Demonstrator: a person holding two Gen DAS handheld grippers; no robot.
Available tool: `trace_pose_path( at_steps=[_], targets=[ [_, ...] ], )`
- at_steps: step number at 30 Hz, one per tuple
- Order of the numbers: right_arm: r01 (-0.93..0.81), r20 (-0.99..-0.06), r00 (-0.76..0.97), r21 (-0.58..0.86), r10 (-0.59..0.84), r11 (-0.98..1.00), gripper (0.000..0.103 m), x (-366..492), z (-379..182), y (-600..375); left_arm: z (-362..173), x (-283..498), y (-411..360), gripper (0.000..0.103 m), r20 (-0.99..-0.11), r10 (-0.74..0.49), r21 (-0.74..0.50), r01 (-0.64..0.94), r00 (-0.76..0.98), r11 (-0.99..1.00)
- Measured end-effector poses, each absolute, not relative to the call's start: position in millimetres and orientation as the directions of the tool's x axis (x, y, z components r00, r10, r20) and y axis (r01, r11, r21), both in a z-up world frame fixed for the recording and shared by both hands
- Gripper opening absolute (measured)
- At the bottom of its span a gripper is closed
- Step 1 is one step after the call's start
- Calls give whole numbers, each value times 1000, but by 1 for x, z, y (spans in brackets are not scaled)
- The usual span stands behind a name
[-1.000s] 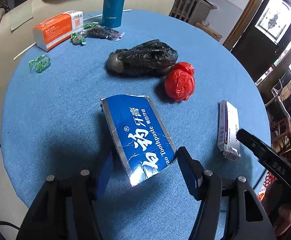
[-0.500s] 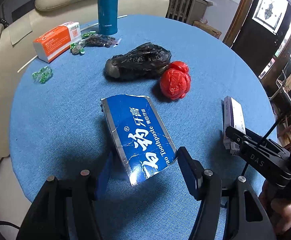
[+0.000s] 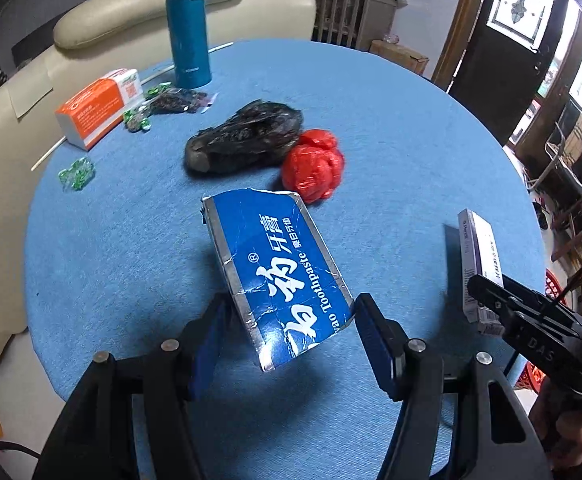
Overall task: Collect trash
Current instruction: 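Carry the toothpaste box with the left tool while the right tool carries the white medicine box toward the wastebasket, then open both tools over the red wastebasket, dropping both boxes inside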
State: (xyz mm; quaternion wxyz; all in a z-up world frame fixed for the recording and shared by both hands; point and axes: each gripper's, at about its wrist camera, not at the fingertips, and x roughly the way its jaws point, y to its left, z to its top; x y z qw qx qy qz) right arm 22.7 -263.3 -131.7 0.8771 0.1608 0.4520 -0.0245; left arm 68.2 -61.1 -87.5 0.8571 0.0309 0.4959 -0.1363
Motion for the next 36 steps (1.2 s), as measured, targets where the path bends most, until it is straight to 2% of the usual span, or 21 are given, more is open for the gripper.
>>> trace_pose_path(
  at_steps=[11,20,36],
  targets=[
    [242,-774,628,285,75,927,52,-25,-121,-298,-71,49,-102,65,-846,-227,-43,363,482,931],
    [303,-743,668,320,40,898,52,-70,-112,-336,-55,21,-167,65,-831,-269,19,508,488,861],
    [471,-730,682,389,-47,792,52,-152,-128,-416,-69,-19,-289,66,-875,-336,27,728,349,685]
  ],
)
